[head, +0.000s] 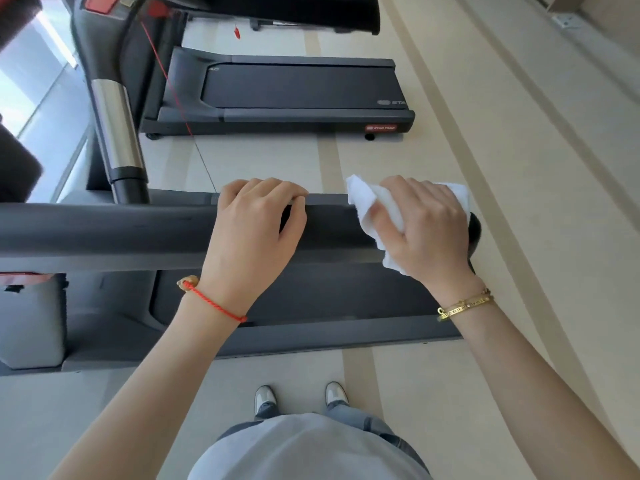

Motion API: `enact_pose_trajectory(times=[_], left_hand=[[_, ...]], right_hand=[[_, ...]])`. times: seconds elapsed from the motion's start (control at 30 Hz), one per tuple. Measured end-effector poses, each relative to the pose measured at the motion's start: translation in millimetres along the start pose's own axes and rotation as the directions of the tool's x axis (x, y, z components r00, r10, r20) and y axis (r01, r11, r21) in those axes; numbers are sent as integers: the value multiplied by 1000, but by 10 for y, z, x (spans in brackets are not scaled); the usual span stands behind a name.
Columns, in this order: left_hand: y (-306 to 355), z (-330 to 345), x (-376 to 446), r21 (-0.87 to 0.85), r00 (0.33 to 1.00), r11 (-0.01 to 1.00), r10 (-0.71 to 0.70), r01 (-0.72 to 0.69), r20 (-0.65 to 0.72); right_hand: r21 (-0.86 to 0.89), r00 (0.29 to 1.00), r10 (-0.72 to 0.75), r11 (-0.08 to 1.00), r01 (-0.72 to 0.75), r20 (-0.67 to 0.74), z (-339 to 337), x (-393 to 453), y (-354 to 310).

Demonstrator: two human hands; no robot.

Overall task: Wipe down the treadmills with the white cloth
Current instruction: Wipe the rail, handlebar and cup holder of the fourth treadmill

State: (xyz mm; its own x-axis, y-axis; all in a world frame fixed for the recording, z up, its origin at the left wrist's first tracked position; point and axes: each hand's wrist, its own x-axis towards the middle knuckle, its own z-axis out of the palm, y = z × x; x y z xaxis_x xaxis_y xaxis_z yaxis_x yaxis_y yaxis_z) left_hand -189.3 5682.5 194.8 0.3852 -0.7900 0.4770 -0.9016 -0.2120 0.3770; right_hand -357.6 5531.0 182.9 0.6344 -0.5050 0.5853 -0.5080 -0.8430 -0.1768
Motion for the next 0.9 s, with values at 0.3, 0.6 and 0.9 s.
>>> enact_pose_trajectory(times=[0.3, 0.6, 0.9], left_hand=[[294, 290, 95, 167, 996, 983, -71, 79, -53], [301, 339, 109, 269, 992, 956, -102, 117, -69], [311, 322, 98, 229, 990, 964, -115, 132, -85]], right_hand=[[55, 971, 53, 996, -68, 233, -220, 15, 597], [165, 795, -131, 986, 40, 593, -151, 412, 306], [152, 826, -42, 987, -53, 562, -307, 232, 752]])
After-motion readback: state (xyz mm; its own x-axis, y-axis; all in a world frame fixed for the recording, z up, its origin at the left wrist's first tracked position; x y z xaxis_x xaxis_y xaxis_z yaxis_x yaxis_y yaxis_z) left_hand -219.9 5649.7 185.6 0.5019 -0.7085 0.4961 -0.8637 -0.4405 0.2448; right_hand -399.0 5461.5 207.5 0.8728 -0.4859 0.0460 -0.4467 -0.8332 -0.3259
